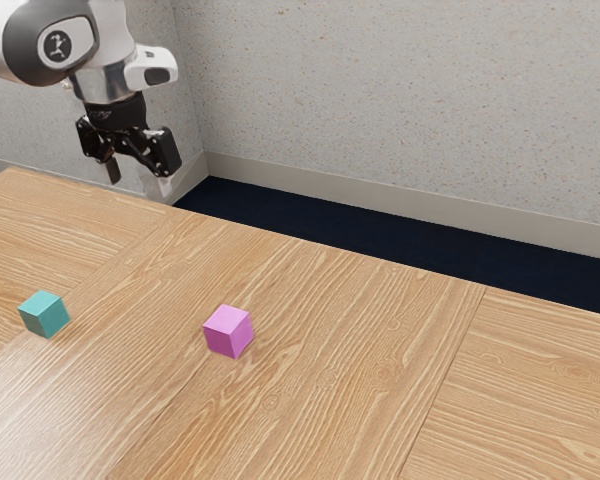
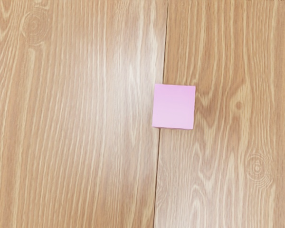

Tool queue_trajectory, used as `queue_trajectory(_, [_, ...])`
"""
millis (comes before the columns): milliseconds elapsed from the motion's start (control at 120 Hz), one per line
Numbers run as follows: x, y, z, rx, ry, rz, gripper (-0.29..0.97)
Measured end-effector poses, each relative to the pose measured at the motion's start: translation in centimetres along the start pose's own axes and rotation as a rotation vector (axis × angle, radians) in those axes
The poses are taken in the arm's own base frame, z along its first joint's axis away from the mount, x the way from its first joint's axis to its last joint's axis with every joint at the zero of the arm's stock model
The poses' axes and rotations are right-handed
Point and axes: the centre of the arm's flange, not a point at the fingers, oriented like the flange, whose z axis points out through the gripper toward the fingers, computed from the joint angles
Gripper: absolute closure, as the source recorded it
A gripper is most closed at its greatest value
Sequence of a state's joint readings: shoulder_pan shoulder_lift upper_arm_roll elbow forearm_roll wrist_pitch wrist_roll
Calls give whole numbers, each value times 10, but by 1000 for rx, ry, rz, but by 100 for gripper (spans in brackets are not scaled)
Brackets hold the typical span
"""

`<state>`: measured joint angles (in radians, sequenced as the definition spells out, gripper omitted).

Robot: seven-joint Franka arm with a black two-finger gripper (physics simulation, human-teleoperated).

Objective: Pick up the blue block with one arm, and put the blue block on the pink block with one arm

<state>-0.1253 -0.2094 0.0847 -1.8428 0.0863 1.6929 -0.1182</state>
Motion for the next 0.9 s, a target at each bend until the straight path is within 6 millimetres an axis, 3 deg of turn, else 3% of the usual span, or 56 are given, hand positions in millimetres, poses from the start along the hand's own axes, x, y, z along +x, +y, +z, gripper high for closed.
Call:
queue_trajectory(175, [0,-5,25,1,-8,-26,0])
queue_trajectory(317, [-5,-88,69,20,-71,-198,0])
queue_trajectory(408, [7,-142,112,36,-142,-302,0])
queue_trajectory(650, [36,-196,196,39,-193,-363,0])
queue_trajectory(808, [2,-282,216,8,-176,-486,0])
queue_trajectory(900, [-12,-296,229,-9,-170,-494,0])
